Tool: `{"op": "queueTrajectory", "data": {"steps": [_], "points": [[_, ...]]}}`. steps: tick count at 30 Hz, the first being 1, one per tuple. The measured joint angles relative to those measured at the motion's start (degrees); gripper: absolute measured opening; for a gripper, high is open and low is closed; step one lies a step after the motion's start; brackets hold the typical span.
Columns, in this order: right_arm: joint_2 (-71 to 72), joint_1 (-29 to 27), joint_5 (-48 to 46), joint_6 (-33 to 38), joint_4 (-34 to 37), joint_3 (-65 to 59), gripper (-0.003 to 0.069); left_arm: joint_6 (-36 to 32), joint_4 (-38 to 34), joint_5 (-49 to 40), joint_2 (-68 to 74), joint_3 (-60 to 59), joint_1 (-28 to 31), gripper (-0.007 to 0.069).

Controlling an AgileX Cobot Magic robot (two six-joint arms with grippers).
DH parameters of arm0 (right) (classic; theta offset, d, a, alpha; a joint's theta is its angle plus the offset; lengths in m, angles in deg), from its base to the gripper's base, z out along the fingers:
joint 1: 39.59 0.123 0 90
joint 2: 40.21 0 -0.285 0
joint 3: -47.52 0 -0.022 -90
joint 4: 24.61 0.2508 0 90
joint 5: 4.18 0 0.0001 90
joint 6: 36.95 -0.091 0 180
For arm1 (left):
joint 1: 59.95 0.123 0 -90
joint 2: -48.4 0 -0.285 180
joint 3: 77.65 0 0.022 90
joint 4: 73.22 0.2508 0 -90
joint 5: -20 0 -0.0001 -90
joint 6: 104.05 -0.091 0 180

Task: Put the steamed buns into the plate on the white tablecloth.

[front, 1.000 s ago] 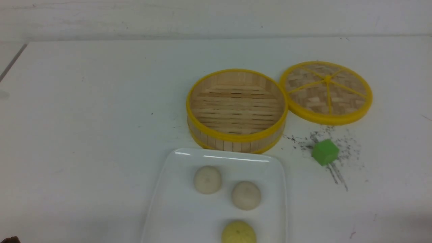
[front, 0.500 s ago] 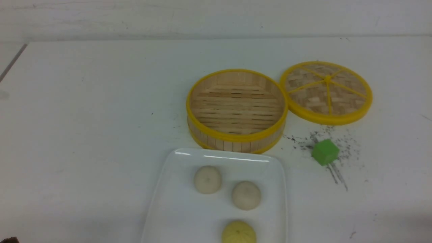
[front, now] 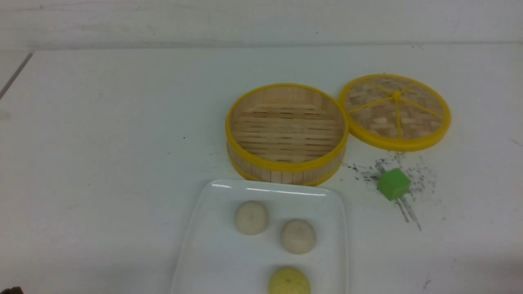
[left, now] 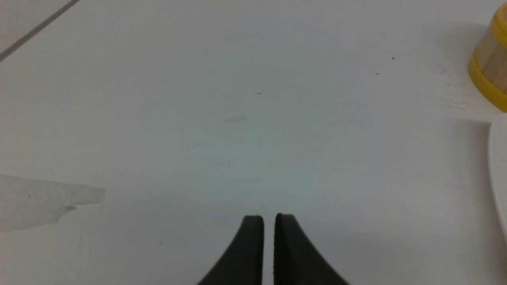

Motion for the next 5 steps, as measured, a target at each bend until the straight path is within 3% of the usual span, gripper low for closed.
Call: {"op": "queueTrajectory", "data": {"steps": [5], "points": [[0.00, 0.00, 0.00, 0.00, 0.00, 0.00, 0.0169, 0.00, 0.00, 0.00, 0.00, 0.00, 0.00, 0.0069]]}}
